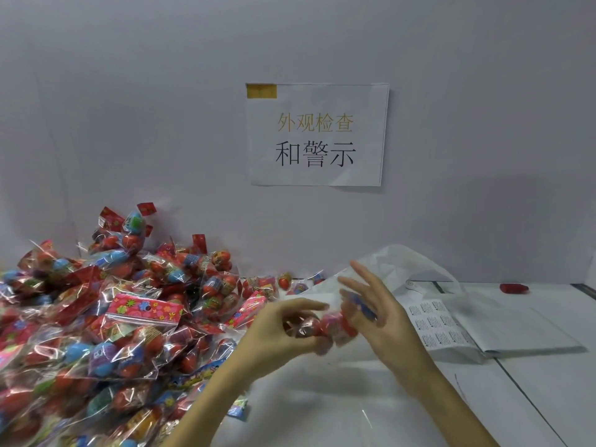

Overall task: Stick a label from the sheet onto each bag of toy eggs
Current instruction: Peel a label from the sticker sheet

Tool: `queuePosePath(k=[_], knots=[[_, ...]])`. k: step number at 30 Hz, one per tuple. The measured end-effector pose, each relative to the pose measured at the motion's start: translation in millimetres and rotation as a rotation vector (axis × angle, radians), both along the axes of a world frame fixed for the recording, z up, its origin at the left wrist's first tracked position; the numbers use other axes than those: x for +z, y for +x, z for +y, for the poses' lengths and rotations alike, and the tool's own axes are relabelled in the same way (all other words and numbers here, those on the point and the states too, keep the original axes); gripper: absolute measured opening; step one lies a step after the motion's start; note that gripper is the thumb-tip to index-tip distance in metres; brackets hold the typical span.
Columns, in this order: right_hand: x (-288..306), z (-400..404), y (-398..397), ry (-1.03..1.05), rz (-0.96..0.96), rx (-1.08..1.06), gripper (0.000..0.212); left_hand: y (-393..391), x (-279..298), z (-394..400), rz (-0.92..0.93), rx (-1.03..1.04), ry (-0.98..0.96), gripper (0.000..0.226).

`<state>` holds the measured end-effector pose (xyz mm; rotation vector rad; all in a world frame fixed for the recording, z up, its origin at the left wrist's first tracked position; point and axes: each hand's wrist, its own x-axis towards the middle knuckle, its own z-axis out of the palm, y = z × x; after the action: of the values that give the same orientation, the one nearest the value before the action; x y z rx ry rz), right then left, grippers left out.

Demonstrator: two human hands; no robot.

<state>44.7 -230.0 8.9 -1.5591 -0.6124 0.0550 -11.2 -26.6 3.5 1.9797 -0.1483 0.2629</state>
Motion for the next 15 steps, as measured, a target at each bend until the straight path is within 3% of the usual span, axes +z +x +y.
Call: queuePosePath(k=[3,6,9,15], knots=[[-1.8,1.0,-1.4,-0.024,0.001,-0.022,0.03,-1.3,1.4,-2.2,0.041,-0.042,0.006,0.044],[-6.0,1.3,2.2,0.027,0.074,-0.114,0.031,-1.9,2.8,-3.4,0.067,-0.027,-0.062,0.045],[-5.2,0.1,5.4,0.108,0.158,-0.15,0.027,-2.9,4.2,-3.4,0.125,-0.027,-0.116,0.029],[-0.7,2.1,1.3,0.167,0.318,-0.128,0.04,-1.0,2.1,-8.8,0.124,0.067,-0.322,0.025]])
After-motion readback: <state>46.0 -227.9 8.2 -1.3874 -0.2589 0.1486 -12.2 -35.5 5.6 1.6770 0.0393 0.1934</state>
